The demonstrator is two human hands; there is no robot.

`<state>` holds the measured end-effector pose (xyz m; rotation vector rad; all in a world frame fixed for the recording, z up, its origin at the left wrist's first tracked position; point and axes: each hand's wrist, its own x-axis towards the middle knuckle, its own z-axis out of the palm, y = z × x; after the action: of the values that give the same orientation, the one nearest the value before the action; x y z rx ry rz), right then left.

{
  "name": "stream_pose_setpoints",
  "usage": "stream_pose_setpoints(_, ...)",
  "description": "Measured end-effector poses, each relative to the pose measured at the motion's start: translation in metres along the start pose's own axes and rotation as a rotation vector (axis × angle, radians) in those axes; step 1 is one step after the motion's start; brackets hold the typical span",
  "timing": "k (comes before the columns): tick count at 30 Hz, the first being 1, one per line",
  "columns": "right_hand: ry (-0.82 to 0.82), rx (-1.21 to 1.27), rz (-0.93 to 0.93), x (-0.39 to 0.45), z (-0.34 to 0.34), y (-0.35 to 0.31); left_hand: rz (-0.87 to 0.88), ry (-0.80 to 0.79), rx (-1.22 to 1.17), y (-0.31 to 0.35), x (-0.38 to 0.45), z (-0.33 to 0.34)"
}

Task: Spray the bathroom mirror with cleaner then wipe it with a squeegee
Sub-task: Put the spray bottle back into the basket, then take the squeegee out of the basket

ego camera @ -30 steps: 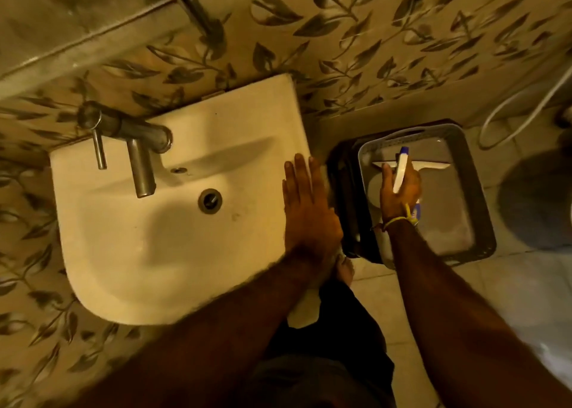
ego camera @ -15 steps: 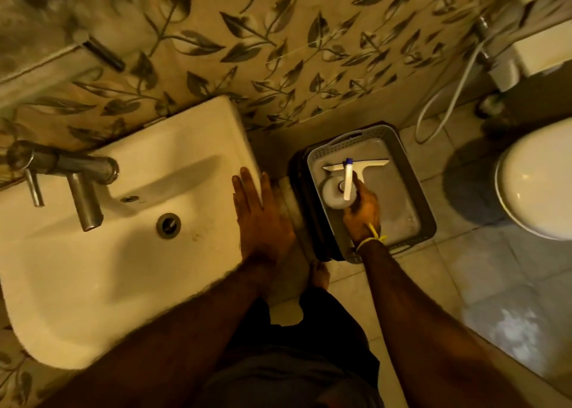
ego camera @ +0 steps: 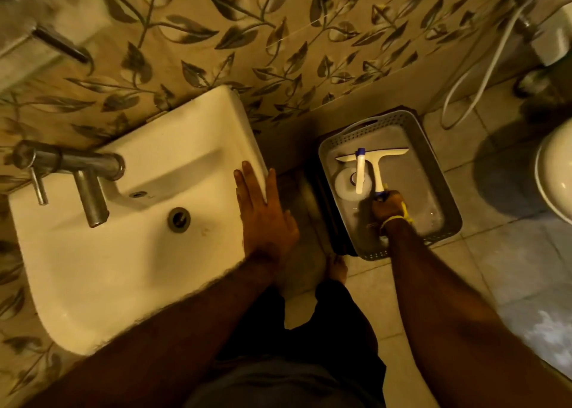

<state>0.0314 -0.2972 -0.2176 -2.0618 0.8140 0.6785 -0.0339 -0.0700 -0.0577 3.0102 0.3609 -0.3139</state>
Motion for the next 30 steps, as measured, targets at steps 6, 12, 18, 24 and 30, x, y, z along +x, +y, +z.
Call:
stream_pose_setpoints(6,0.074,-0.015,-0.038,-0.004,-0.015,-0.018,-0.008,0.015,-0.051,0.003,-0.001,-0.001)
stream_pose_setpoints(12,0.127,-0.001,-0.128,-0.029,-0.050,-0.049,0.021,0.015,-0.125,0.002,-0.001,-0.001)
stream_pose_setpoints(18,0.286,0.026,-0.149,-0.078,-0.091,-0.072,0.031,0.046,-0.171,0.001,-0.003,-0.004)
stream_pose_setpoints(24,0.451,0.183,-0.197,-0.140,-0.115,-0.082,0.034,-0.002,-0.168,0.002,-0.004,-0.014)
stream_pose_setpoints(30,0.587,0.313,-0.360,-0.215,-0.111,-0.107,0.094,-0.190,-0.232,-0.016,0.001,-0.047)
